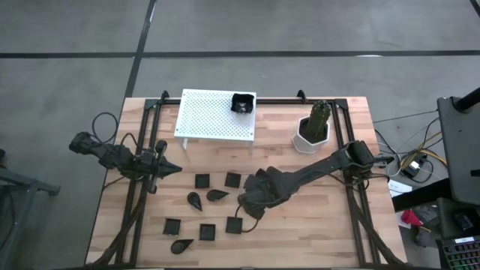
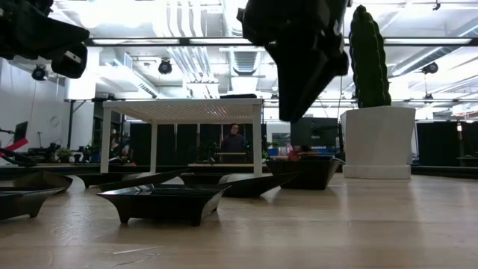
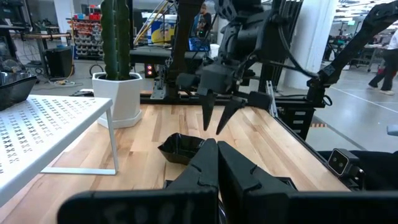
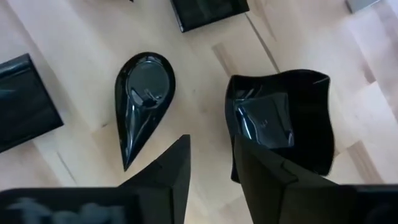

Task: Pick & Place Mini shaped plates
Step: Stack the distorted square plate on top of the other distorted square plates on the shelf

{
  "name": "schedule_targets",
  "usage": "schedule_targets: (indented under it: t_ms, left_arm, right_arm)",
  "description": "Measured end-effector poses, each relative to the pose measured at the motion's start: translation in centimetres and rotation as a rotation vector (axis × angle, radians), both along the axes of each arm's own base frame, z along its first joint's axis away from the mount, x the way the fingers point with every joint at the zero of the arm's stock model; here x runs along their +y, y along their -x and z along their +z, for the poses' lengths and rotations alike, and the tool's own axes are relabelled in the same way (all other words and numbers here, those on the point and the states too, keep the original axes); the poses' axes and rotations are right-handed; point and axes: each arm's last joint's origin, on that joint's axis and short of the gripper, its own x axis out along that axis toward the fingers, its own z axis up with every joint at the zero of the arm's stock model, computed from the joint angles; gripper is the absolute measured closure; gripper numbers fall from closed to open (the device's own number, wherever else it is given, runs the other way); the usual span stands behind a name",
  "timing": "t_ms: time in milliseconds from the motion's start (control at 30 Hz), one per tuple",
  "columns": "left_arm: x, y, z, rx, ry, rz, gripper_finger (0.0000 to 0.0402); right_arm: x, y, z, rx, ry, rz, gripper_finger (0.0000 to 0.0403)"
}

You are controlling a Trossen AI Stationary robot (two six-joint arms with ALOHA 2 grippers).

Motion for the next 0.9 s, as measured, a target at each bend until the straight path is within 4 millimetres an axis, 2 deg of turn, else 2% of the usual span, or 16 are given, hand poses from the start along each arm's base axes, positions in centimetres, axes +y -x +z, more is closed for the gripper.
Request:
schedule_targets:
  t_ms: [600, 900]
  left_arm:
    - [0.0, 0.0, 0.0, 0.000, -0.001, 0.000, 0.0401]
    - [0.0, 0.0, 0.0, 0.000, -0.001, 0.000, 0.0401]
  right_arm:
    - [-0.1, 0.4, -2.6, -0.004, -0.003, 0.008, 0.0300]
    - [-0.2, 0.6, -3.2, -0.001, -0.006, -0.006, 0.0307]
